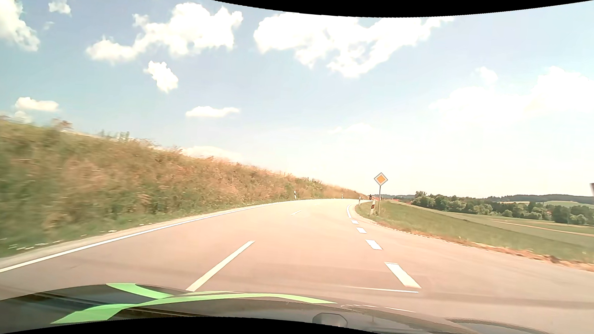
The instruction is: Follow the waypoints while adhering to traffic rules and regulations
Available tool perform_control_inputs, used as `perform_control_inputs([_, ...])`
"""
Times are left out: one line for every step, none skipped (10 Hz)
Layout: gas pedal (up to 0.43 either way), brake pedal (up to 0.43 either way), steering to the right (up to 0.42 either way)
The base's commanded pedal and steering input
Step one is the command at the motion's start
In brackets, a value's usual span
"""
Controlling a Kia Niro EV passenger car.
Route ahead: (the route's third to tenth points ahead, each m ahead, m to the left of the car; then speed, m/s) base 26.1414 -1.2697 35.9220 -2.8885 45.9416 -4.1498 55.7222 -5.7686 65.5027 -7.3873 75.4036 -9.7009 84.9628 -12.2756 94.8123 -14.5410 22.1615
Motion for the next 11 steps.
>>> perform_control_inputs([0.248,0.000,0.023])
perform_control_inputs([0.248,0.000,0.026])
perform_control_inputs([0.248,0.000,0.028])
perform_control_inputs([0.248,0.000,0.029])
perform_control_inputs([0.260,0.000,0.028])
perform_control_inputs([0.268,0.000,0.029])
perform_control_inputs([0.268,0.000,0.028])
perform_control_inputs([0.280,0.000,0.029])
perform_control_inputs([0.287,0.000,0.028])
perform_control_inputs([0.299,0.000,0.028])
perform_control_inputs([0.299,0.000,0.029])
